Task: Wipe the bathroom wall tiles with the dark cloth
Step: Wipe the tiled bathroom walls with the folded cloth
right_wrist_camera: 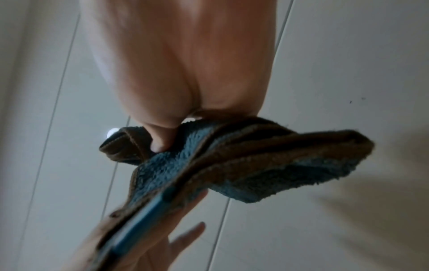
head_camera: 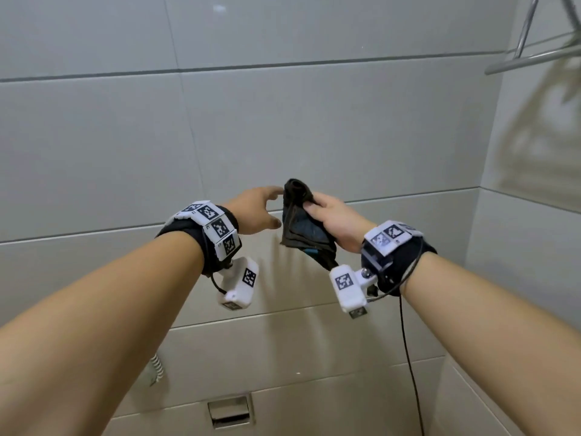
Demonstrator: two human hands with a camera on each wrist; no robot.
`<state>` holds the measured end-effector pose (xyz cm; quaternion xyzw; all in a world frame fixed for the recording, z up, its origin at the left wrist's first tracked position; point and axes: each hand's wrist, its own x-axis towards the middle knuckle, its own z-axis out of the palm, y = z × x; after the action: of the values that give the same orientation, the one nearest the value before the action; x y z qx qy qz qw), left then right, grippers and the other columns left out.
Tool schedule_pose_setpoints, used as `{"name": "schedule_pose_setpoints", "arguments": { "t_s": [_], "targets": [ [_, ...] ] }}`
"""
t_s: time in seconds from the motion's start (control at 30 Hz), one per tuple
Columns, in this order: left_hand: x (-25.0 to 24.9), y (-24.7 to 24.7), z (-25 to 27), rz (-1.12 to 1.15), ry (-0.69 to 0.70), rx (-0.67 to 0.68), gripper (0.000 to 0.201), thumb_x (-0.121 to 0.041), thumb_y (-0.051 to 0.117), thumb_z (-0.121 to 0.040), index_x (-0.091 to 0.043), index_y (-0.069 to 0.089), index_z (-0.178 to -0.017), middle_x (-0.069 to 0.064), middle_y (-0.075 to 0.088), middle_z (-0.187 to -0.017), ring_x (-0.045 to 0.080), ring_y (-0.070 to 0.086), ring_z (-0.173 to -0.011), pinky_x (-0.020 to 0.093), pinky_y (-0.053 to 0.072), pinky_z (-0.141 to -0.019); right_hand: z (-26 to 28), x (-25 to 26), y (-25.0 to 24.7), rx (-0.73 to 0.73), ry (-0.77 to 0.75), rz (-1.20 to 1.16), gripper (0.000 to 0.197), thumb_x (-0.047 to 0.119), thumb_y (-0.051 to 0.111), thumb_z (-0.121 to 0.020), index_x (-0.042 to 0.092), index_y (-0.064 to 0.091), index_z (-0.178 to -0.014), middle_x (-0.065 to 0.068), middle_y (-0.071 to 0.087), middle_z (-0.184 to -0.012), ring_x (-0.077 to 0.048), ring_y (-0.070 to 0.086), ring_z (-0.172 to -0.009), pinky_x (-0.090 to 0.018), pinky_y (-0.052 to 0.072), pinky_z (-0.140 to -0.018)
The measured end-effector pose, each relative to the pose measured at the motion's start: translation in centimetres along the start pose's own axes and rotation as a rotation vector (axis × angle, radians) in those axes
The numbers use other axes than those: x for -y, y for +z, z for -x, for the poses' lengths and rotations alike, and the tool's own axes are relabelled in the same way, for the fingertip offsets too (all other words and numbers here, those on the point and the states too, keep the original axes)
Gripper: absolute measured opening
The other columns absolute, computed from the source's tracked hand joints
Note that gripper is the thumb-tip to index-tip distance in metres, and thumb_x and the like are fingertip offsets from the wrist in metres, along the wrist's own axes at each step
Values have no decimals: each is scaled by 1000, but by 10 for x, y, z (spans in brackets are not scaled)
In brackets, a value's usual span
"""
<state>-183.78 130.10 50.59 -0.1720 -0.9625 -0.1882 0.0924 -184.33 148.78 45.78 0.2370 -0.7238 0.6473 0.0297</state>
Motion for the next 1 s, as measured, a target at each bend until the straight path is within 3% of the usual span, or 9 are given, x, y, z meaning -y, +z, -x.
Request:
{"name": "schedule_pose_setpoints", "arguments": {
  "t_s": [0.1,0.27,0.4,0.5,0.63,0.7,0.8,0.9,1.0],
  "targets": [
    [-7,-3,16,377,-12,31,44,-9,73,-88,-19,56,-128,9,66,-124,22,63,-113,39,48,-103,8,19,4,72,33,-158,24,12,37,-106,15,56,-121,-11,65,-114,-23,63,-103,-38,50,-97],
    [-14,-9,29,461,-29,-64,19,-16,73,-90,-10,59,-102,14,67,-97,22,61,-86,33,50,-82,23,33,6,163,85,-278,30,15,36,-106,16,53,-131,-7,66,-117,-20,65,-103,-31,53,-92],
    [-19,-15,35,443,-87,-45,10,-8,68,-92,-9,59,-92,13,63,-93,25,62,-88,41,53,-88,32,37,5,172,177,-212,26,23,41,-105,23,60,-123,0,68,-109,-17,65,-94,-30,53,-81],
    [-23,-22,38,433,-153,-37,6,-7,65,-92,-8,60,-94,15,65,-95,32,65,-93,44,55,-88,39,36,0,190,235,-132,32,42,42,-103,23,64,-115,1,67,-99,-19,62,-86,-39,53,-84],
    [-29,-29,43,378,-202,-36,6,-8,64,-91,-7,60,-96,16,63,-94,31,62,-87,42,55,-80,43,34,-4,179,311,-194,60,64,33,-97,20,62,-126,-4,70,-119,-20,66,-108,-44,51,-94],
    [-32,-29,44,367,-216,-19,5,-6,62,-91,-9,58,-89,15,60,-86,29,60,-80,39,55,-72,48,36,-4,192,292,-207,51,57,39,-99,19,62,-125,-3,70,-120,-20,66,-111,-37,52,-91],
    [-37,-28,45,332,-245,-2,16,-2,57,-89,-13,52,-77,9,51,-72,23,50,-64,24,37,-53,53,37,-2,182,167,2,27,33,57,-98,26,62,-123,-1,71,-110,-21,69,-95,-32,58,-72],
    [-40,-27,46,305,-276,-9,12,-3,56,-88,-11,53,-80,7,49,-70,22,47,-61,23,31,-51,55,38,2,163,122,162,31,33,61,-94,31,61,-126,0,69,-115,-23,70,-97,-44,59,-83],
    [-39,-29,46,292,-307,-19,6,-5,56,-88,-8,56,-83,10,52,-73,25,51,-68,25,36,-54,56,40,7,99,74,247,33,25,59,-95,32,57,-127,2,68,-106,-18,66,-92,-46,59,-82]
  ]
}}
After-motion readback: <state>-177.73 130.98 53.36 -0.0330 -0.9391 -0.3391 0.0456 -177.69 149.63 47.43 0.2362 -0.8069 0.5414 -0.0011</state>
